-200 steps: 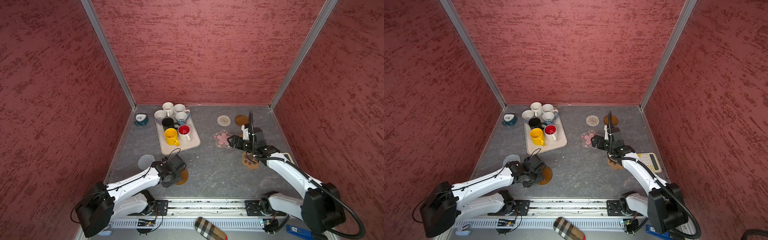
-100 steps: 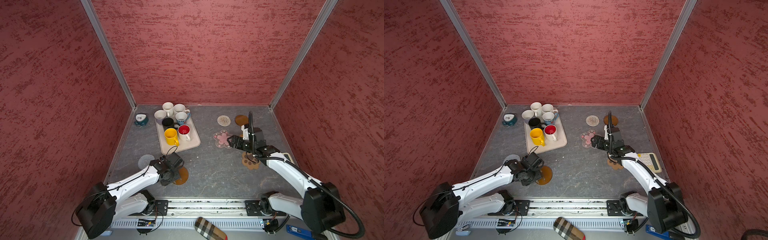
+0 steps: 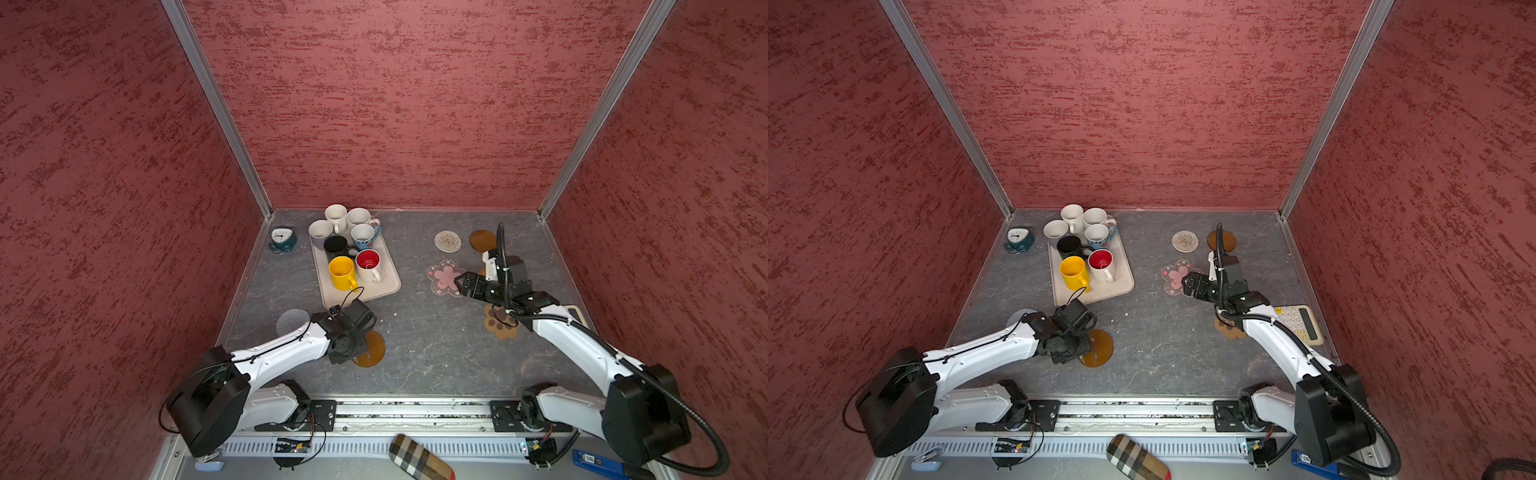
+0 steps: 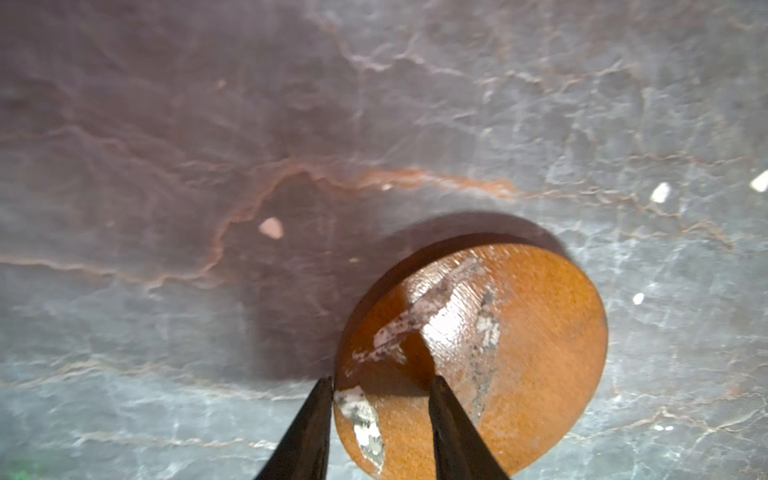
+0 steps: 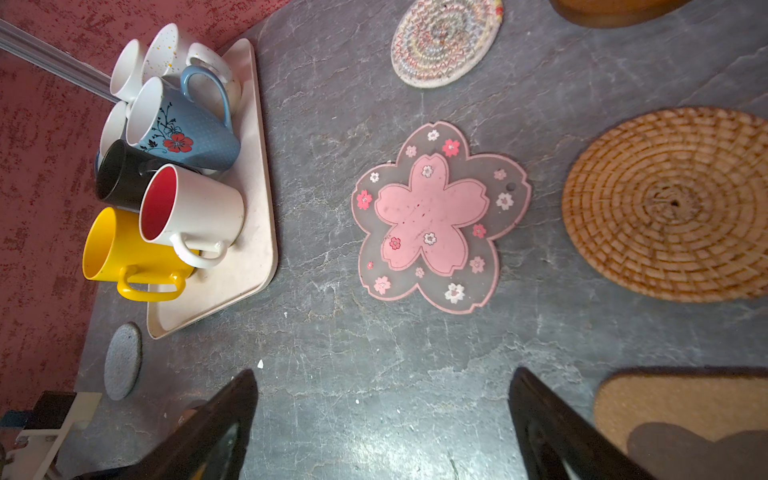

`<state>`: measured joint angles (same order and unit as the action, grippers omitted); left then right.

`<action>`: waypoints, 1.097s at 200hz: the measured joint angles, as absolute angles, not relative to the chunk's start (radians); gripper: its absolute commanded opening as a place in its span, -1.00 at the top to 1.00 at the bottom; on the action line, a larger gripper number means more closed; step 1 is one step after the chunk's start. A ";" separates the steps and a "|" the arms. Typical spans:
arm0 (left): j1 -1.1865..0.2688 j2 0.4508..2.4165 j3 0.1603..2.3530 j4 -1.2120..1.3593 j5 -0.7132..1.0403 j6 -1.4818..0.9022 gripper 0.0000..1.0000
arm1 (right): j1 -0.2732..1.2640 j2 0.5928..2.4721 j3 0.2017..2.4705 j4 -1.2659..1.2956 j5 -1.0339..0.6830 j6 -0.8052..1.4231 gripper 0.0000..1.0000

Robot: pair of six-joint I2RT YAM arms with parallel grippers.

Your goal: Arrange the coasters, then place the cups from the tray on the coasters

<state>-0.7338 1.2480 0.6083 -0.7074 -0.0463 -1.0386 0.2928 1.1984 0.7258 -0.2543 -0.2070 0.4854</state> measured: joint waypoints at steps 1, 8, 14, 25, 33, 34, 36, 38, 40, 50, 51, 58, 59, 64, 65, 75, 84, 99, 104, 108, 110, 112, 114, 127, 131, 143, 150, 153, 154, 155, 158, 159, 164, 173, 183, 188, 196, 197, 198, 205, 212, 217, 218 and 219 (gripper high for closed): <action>-0.735 1.251 0.610 -0.705 -0.046 -1.039 0.21 | 0.293 1.198 0.725 -0.255 -0.207 0.485 -0.90; -0.738 1.267 0.622 -0.696 -0.045 -1.039 0.21 | 0.293 1.197 0.722 -0.257 -0.207 0.485 -0.90; -0.743 1.282 0.633 -0.689 -0.044 -1.039 0.22 | 0.293 1.196 0.720 -0.258 -0.207 0.485 -0.91; -0.751 1.308 0.656 -0.676 -0.042 -1.039 0.22 | 0.293 1.195 0.717 -0.263 -0.207 0.485 -0.91; -0.759 1.330 0.673 -0.667 -0.040 -1.039 0.22 | 0.293 1.192 0.714 -0.265 -0.207 0.485 -0.90; -0.760 1.332 0.675 -0.666 -0.040 -1.039 0.21 | 0.293 1.192 0.714 -0.265 -0.207 0.485 -0.90; -0.762 1.337 0.679 -0.664 -0.039 -1.039 0.21 | 0.293 1.191 0.713 -0.266 -0.207 0.485 -0.90; -0.764 1.341 0.683 -0.662 -0.038 -1.039 0.20 | 0.293 1.190 0.712 -0.266 -0.207 0.485 -0.90; -0.765 1.345 0.688 -0.661 -0.037 -1.039 0.19 | 0.293 1.188 0.712 -0.268 -0.207 0.485 -0.90; -0.770 1.364 0.708 -0.653 -0.033 -1.037 0.08 | 0.293 1.181 0.709 -0.274 -0.207 0.485 -0.90; -0.771 1.365 0.709 -0.653 -0.032 -1.038 0.07 | 0.293 1.181 0.709 -0.274 -0.207 0.485 -0.90; -0.774 1.373 0.718 -0.649 -0.030 -1.037 0.00 | 0.293 1.176 0.707 -0.277 -0.207 0.485 -0.91; -0.775 1.373 0.719 -0.648 -0.030 -1.037 0.00 | 0.293 1.175 0.707 -0.278 -0.207 0.485 -0.90; -0.775 1.373 0.721 -0.645 -0.027 -1.035 -0.02 | 0.293 1.171 0.707 -0.280 -0.207 0.485 -0.90; -0.775 1.373 0.721 -0.645 -0.027 -1.036 -0.03 | 0.293 1.171 0.707 -0.281 -0.207 0.485 -0.90; -0.774 1.365 0.719 -0.646 -0.024 -1.031 -0.04 | 0.293 1.164 0.706 -0.282 -0.207 0.485 -0.90; -0.774 1.354 0.713 -0.648 -0.023 -1.031 -0.04 | 0.293 1.158 0.706 -0.282 -0.207 0.485 -0.90; -0.775 1.324 0.696 -0.656 -0.023 -1.032 -0.04 | 0.293 1.153 0.706 -0.282 -0.207 0.485 -0.91; -0.776 1.311 0.688 -0.661 -0.023 -1.032 -0.03 | 0.293 1.151 0.706 -0.282 -0.207 0.485 -0.90; -0.777 1.301 0.683 -0.664 -0.023 -1.034 -0.03 | 0.293 1.151 0.706 -0.282 -0.207 0.485 -0.90; -0.778 1.298 0.680 -0.665 -0.023 -1.035 -0.03 | 0.293 1.150 0.706 -0.282 -0.207 0.485 -0.91; -0.779 1.293 0.678 -0.667 -0.023 -1.035 -0.04 | 0.293 1.150 0.706 -0.282 -0.207 0.485 -0.91; -0.780 1.288 0.674 -0.669 -0.023 -1.036 -0.04 | 0.293 1.150 0.706 -0.282 -0.207 0.485 -0.90; -0.791 1.266 0.657 -0.677 -0.023 -1.044 -0.03 | 0.293 1.149 0.706 -0.282 -0.207 0.485 -0.91; -0.795 1.262 0.653 -0.678 -0.023 -1.047 -0.03 | 0.293 1.148 0.706 -0.282 -0.207 0.485 -0.91; -0.809 1.258 0.644 -0.680 -0.023 -1.058 -0.03 | 0.293 1.148 0.706 -0.282 -0.207 0.485 -0.90; -0.817 1.259 0.641 -0.680 -0.023 -1.064 -0.02 | 0.293 1.148 0.706 -0.282 -0.207 0.485 -0.90; -0.820 1.259 0.640 -0.680 -0.023 -1.066 -0.01 | 0.293 1.148 0.706 -0.282 -0.207 0.485 -0.90; -0.821 1.259 0.640 -0.680 -0.023 -1.066 -0.01 | 0.293 1.148 0.706 -0.282 -0.207 0.485 -0.90; -0.822 1.260 0.640 -0.680 -0.023 -1.068 -0.01 | 0.293 1.148 0.706 -0.282 -0.207 0.485 -0.90; -0.825 1.261 0.639 -0.680 -0.023 -1.069 0.00 | 0.293 1.148 0.706 -0.282 -0.207 0.485 -0.90; -0.826 1.261 0.639 -0.680 -0.023 -1.069 0.00 | 0.293 1.148 0.706 -0.282 -0.207 0.485 -0.90; -0.831 1.265 0.640 -0.678 -0.023 -1.073 0.01 | 0.293 1.148 0.706 -0.282 -0.207 0.485 -0.90; -0.837 1.277 0.640 -0.670 -0.023 -1.078 0.03 | 0.293 1.148 0.706 -0.282 -0.207 0.485 -0.90; -0.841 1.293 0.640 -0.663 -0.023 -1.084 0.06 | 0.293 1.148 0.706 -0.283 -0.207 0.485 -0.91; -0.842 1.302 0.640 -0.658 -0.022 -1.085 0.08 | 0.293 1.147 0.706 -0.284 -0.207 0.485 -0.91; -0.842 1.313 0.640 -0.649 -0.021 -1.087 0.09 | 0.293 1.146 0.706 -0.286 -0.207 0.485 -0.90; -0.842 1.314 0.640 -0.648 -0.021 -1.087 0.10 | 0.293 1.146 0.706 -0.287 -0.207 0.485 -0.90; -0.843 1.316 0.640 -0.647 -0.020 -1.087 0.10 | 0.293 1.146 0.706 -0.287 -0.207 0.485 -0.90; -0.843 1.322 0.640 -0.638 -0.019 -1.088 0.12 | 0.293 1.143 0.706 -0.290 -0.207 0.485 -0.90; -0.844 1.327 0.640 -0.630 -0.019 -1.088 0.13 | 0.293 1.140 0.706 -0.294 -0.207 0.485 -0.90; -0.844 1.330 0.642 -0.627 -0.018 -1.088 0.13 | 0.293 1.137 0.706 -0.297 -0.207 0.485 -0.90; -0.844 1.331 0.643 -0.626 -0.018 -1.088 0.14 | 0.293 1.136 0.706 -0.297 -0.207 0.485 -0.90; -0.844 1.331 0.643 -0.626 -0.018 -1.088 0.14 | 0.293 1.135 0.706 -0.298 -0.207 0.485 -0.90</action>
